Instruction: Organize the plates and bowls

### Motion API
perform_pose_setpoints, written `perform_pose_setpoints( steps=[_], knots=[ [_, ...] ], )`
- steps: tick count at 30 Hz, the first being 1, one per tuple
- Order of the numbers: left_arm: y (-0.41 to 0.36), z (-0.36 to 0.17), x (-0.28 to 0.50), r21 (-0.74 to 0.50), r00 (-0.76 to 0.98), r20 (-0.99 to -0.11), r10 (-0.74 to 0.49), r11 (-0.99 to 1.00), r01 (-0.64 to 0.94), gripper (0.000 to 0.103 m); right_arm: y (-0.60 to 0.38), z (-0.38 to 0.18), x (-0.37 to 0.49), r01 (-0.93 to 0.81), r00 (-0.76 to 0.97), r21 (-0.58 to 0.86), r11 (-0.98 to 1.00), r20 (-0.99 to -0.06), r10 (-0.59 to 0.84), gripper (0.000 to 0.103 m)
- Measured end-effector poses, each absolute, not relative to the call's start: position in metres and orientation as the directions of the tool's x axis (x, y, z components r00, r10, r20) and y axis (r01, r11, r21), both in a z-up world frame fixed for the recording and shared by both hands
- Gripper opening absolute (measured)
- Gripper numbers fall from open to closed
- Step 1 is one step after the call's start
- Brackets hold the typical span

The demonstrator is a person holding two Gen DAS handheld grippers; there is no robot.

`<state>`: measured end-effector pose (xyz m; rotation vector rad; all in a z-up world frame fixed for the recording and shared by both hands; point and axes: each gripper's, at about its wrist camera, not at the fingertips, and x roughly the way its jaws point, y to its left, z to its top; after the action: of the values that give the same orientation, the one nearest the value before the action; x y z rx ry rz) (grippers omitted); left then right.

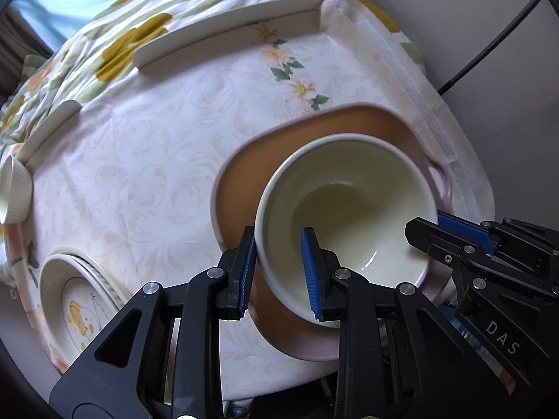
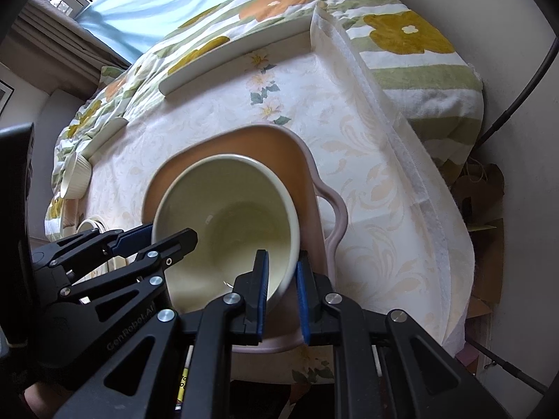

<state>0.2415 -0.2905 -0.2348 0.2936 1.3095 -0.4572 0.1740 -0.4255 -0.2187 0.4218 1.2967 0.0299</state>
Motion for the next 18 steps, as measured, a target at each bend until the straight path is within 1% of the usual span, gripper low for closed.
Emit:
perform_pose_setpoints(
  steps=[5,10,14,18],
  knots=[
    [-0.289,-0.227,0.238,-0.045,0.199,-0.967,-0.157,0.879,0.474,0.023,-0.431,-0.211,0.171,0.206,0.303,0.326,0.923,-0.918,0.256,0.014],
    [-0.282,-0.205,0.230,-0.055,0.233,-0.956,-0.180,0.886,0.460,0.023,-0.433,-0.189,0.164,0.175,0.347,0.316,0.932,-0.906,0.242,0.014],
    [-0.268,-0.179,0.220,-0.053,0.297,-0.934,-0.198,0.900,0.433,0.023,-0.431,-0.169,0.152,0.115,0.379,0.291,0.950,-0.896,0.229,0.014],
    [-0.238,-0.148,0.199,-0.055,0.410,-0.886,-0.214,0.929,0.366,0.023,-0.419,-0.153,0.138,0.024,0.412,0.273,0.962,-0.879,0.239,0.014]
  ],
)
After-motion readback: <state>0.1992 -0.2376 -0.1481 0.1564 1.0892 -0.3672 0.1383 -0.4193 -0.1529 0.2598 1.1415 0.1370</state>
